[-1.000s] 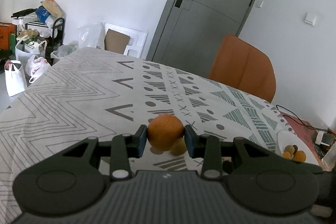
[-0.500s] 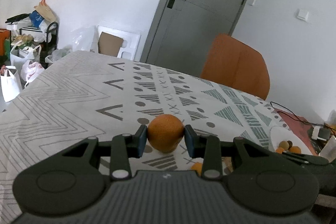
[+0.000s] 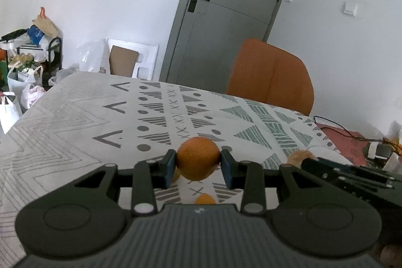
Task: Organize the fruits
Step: 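Carry the orange and pomelo segment over the white plate with both grippers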
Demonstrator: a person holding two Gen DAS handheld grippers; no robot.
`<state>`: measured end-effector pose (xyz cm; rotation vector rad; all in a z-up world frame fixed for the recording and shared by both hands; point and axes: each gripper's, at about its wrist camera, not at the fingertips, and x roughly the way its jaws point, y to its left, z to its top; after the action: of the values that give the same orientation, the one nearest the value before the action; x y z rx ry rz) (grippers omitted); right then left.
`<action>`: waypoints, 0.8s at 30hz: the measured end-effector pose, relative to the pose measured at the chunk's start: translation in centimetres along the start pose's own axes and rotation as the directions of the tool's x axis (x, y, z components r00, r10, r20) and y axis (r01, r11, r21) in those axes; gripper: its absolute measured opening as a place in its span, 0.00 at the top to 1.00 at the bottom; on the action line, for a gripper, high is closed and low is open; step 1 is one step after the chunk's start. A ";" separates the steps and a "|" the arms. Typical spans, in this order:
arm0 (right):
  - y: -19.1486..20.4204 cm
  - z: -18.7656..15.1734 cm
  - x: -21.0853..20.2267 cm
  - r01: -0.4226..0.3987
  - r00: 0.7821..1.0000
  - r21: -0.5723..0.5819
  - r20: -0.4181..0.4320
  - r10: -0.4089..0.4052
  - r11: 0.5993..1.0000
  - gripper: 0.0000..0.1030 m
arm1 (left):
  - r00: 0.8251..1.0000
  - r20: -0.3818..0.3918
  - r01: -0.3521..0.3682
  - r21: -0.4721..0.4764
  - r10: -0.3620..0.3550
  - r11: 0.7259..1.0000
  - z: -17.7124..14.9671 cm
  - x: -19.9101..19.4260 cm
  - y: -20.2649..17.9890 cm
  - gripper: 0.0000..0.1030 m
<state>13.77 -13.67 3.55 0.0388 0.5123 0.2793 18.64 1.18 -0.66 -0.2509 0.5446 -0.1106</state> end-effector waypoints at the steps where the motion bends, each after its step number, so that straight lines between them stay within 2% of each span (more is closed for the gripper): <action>1: -0.2 0.0 -0.2 -0.002 1.000 0.002 0.006 0.002 1.000 0.82 | 1.000 -0.002 0.003 0.002 -0.003 1.000 0.0 0.0 -0.2 0.64; 14: -4.2 -0.9 -2.0 0.045 0.998 0.073 0.045 -0.048 0.996 0.82 | 0.999 0.003 0.036 0.070 -0.036 0.997 -0.1 -0.2 -4.3 0.64; 24: -8.2 -2.0 -2.9 0.086 0.994 0.140 0.057 -0.095 0.986 0.82 | 0.997 -0.022 0.082 0.127 -0.080 0.988 -0.7 0.2 -8.2 0.64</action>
<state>12.41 -22.40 2.33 0.1570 0.4681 0.1532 18.09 -6.91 0.85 -0.1469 0.5425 -0.2258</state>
